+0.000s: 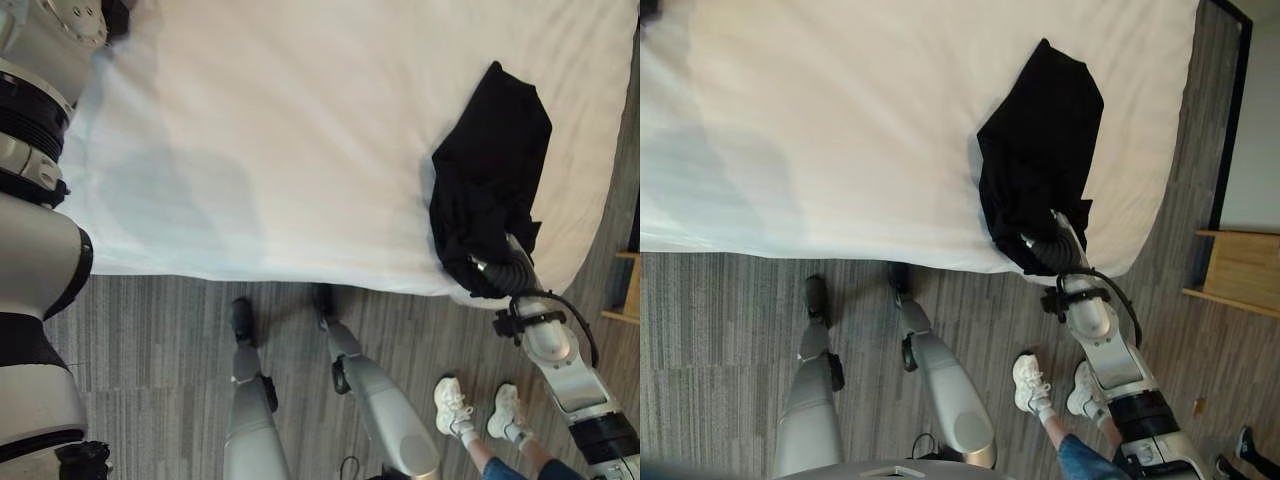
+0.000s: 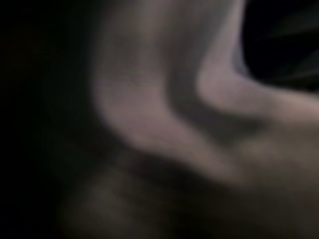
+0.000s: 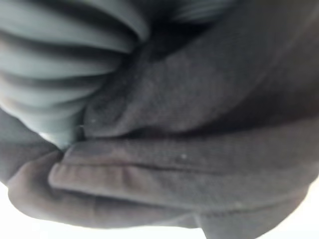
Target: Pick up bed clothes into laundry basket.
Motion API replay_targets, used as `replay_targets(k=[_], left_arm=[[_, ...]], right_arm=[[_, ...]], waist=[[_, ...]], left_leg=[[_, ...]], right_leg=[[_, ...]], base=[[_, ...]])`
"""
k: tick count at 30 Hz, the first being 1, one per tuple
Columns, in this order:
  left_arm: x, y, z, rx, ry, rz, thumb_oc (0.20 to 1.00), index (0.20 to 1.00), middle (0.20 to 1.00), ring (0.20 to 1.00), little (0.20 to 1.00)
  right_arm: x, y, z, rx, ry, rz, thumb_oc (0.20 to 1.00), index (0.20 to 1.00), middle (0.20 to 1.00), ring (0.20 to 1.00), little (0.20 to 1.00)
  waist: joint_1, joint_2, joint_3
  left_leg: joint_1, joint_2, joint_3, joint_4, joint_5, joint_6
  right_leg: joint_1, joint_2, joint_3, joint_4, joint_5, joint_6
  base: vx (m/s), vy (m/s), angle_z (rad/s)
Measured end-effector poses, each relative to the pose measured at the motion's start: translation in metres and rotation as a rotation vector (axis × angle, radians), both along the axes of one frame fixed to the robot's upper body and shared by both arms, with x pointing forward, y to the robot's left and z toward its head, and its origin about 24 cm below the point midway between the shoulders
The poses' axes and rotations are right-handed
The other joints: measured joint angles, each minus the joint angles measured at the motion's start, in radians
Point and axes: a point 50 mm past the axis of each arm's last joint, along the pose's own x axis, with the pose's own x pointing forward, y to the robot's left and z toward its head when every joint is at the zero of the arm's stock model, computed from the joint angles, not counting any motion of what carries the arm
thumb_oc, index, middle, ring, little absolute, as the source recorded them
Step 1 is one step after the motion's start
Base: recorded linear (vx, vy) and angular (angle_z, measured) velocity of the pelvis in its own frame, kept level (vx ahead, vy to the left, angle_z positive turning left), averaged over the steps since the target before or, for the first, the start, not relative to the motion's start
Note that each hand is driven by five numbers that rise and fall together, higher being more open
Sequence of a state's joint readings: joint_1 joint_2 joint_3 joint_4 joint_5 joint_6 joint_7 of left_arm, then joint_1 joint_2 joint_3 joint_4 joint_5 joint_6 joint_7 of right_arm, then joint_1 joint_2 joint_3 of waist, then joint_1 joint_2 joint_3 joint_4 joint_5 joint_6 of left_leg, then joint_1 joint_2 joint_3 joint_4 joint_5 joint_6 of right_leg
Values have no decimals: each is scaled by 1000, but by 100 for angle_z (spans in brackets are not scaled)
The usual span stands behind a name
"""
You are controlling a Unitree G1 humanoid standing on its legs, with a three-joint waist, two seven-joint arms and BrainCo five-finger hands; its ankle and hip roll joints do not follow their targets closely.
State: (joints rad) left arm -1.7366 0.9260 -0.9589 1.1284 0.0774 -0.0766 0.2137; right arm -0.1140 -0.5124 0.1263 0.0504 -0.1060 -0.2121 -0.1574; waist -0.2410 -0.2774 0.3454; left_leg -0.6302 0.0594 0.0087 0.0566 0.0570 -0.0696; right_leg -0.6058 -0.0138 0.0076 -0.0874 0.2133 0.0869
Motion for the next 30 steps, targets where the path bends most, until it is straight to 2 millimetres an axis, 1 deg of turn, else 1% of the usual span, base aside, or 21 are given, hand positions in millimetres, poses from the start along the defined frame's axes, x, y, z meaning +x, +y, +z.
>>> replay_targets(k=[1, 2, 3, 7, 9, 11, 13, 15, 17, 18, 19, 20, 21, 22, 23, 24, 25, 27, 28, 29, 30], left_arm=[[0, 0, 0, 3, -3, 4, 423, 423, 423, 423, 423], [1, -1, 0, -1, -5, 1, 423, 423, 423, 423, 423], [0, -2, 1, 1, -8, 2, 200, 200, 200, 200, 200], [-2, -2, 8, 16, -19, 27, 200, 200, 200, 200, 200], [-1, -4, 5, 34, -2, 40, 200, 200, 200, 200, 200], [5, -6, -6, 50, 36, 34, 200, 200, 200, 200, 200], [10, -8, -18, 59, 77, 23, 200, 200, 200, 200, 200], [17, -11, -42, 2, 108, -54, 200, 200, 200, 200, 200], [16, -10, -71, -111, 116, -158, 200, 200, 200, 200, 200], [15, -7, -89, -209, 113, -223, 200, 200, 200, 200, 200], [16, -8, -109, -273, 142, -260, 200, 200, 200, 200, 200], [14, -5, -127, -316, 171, -286, 200, 200, 200, 200, 200], [6, -1, -163, -466, 195, -361, 200, 200, 200, 200, 200], [-9, 7, -189, -641, 176, -425, 200, 200, 200, 200, 200], [-28, 13, -223, -832, 131, -464, 200, 200, 200, 200, 200], [-36, 11, -263, -973, 176, -459, 200, 200, 200, 200, 200], [-39, 10, -289, -1038, 249, -424, 200, 200, 200, 200, 200], [-58, 16, -308, -1116, 247, -419, 200, 200, 200, 200, 200], [-76, 13, -336, -1269, 232, -399, 200, 200, 200, 200, 200], [-92, 11, -353, -1313, 270, -375, 200, 200, 200, 200, 200], [-111, 6, -369, -1327, 332, -371, 200, 200, 200, 200, 200]], right_arm=[[0, -1, 0, -2, -1, -1, 200, 200, 200, 200, 200], [0, -1, 1, -3, -2, -3, 200, 200, 200, 200, 200], [0, -1, 1, -2, -2, -3, 200, 200, 200, 200, 200], [0, -3, 0, -17, 4, -6, 200, 200, 200, 200, 200], [1, -6, -3, -30, 32, -15, 200, 200, 200, 200, 200], [1, -8, -10, -36, 68, -28, 200, 200, 200, 200, 200], [1, -11, -16, -41, 94, -39, 200, 200, 200, 200, 200], [1, -14, -22, -46, 125, -56, 200, 200, 200, 200, 200], [1, -15, -28, -43, 153, -77, 200, 200, 200, 200, 200], [0, -16, -31, -44, 169, -85, 200, 200, 200, 200, 200], [-3, -19, -35, -48, 190, -97, 200, 200, 200, 200, 200], [-4, -21, -38, -39, 202, -108, 200, 200, 200, 200, 200], [-7, -22, -43, -17, 228, -132, 200, 200, 200, 200, 200], [-7, -28, -42, 47, 235, -165, 200, 200, 200, 200, 200], [-9, -32, -44, 117, 245, -199, 200, 200, 200, 200, 200], [-20, -42, -53, 159, 286, -231, 200, 200, 200, 200, 200], [-28, -49, -59, 169, 318, -244, 200, 200, 200, 200, 200], [-28, -52, -58, 252, 319, -255, 200, 200, 200, 200, 200], [-23, -47, -53, 356, 306, -227, 200, 200, 200, 200, 200], [-22, -39, -49, 461, 287, -181, 200, 200, 200, 200, 200], [-27, -30, -44, 544, 243, -124, 200, 200, 200, 200, 200]], waist=[[-1, 0, 0], [-1, 0, 0], [-1, 0, -1], [5, 1, -3], [9, 2, -4], [21, 3, -4], [32, 11, -9], [57, 29, -15], [66, 38, -16], [66, 43, -13], [78, 55, -16], [97, 62, -14], [125, 86, -16], [135, 105, -10], [141, 127, -3], [154, 162, -14], [183, 192, -27], [207, 201, -33], [223, 212, -35], [229, 216, -37], [239, 224, -61]], left_leg=[[-1, -2, 1, 1, 0, 0], [-2, -3, 1, 4, 0, 0], [-4, -2, 1, 9, 0, 0], [-8, -4, -4, 23, -2, -1], [2, -5, -12, 27, -2, 0], [29, -5, -12, 22, -2, 0], [44, -4, -17, 15, -2, -1], [63, -7, -21, 12, 0, 1], [94, -10, -21, 3, -1, 1], [119, -11, -19, -7, 0, 2], [138, -10, -22, -19, 3, 4], [160, -11, -24, -25, 5, 7], [203, -12, -20, -42, 5, 8], [247, -16, -18, -53, 3, 8], [306, -19, -15, -68, 0, 7], [348, -17, -19, -89, 0, 7], [366, -21, -29, -104, 1, 8], [390, -26, -38, -112, -1, 5], [450, -26, -28, -130, 7, 17], [500, -23, -20, -144, 6, 16], [531, -22, -16, -149, -2, 14]], right_leg=[[0, -2, -1, -2, 0, 0], [0, -2, -1, -2, 0, 0], [1, -2, -1, -2, 0, 0], [5, -1, -5, -1, 4, -5], [19, -2, -9, 0, 6, -7], [42, -1, -10, 0, 6, -7], [58, -3, -14, -1, 5, -7], [78, -7, -20, -4, 3, -10], [108, -10, -25, -9, -4, -19], [127, -11, -26, -10, -8, -24], [143, -10, -29, -10, -9, -25], [161, -10, -31, -10, -13, -29], [199, -12, -33, -10, -21, -32], [236, -17, -38, -10, -35, -38], [284, -20, -36, -11, -45, -45], [319, -19, -36, -12, -49, -42], [339, -23, -49, -11, -68, -32], [357, -27, -52, -11, -86, -35], [406, -27, -46, -11, -81, -39], [445, -25, -42, -12, -89, -34], [470, -26, -37, -17, -105, -28]], base=[[0, 0, 0], [0, 0, 0], [0, 0, 0], [0, 0, 0], [-24, 9, 5], [0, 0, 0], [-10, 1, 2], [0, 6, 5], [6, 1, 5], [23, 23, 5], [36, 21, 5], [116, 47, 1], [127, 53, -1], [117, 55, -5], [63, 44, 0], [85, 36, 18], [123, 53, 25], [102, 52, 7], [81, 40, -15], [113, 36, -15], [89, 11, -6]])
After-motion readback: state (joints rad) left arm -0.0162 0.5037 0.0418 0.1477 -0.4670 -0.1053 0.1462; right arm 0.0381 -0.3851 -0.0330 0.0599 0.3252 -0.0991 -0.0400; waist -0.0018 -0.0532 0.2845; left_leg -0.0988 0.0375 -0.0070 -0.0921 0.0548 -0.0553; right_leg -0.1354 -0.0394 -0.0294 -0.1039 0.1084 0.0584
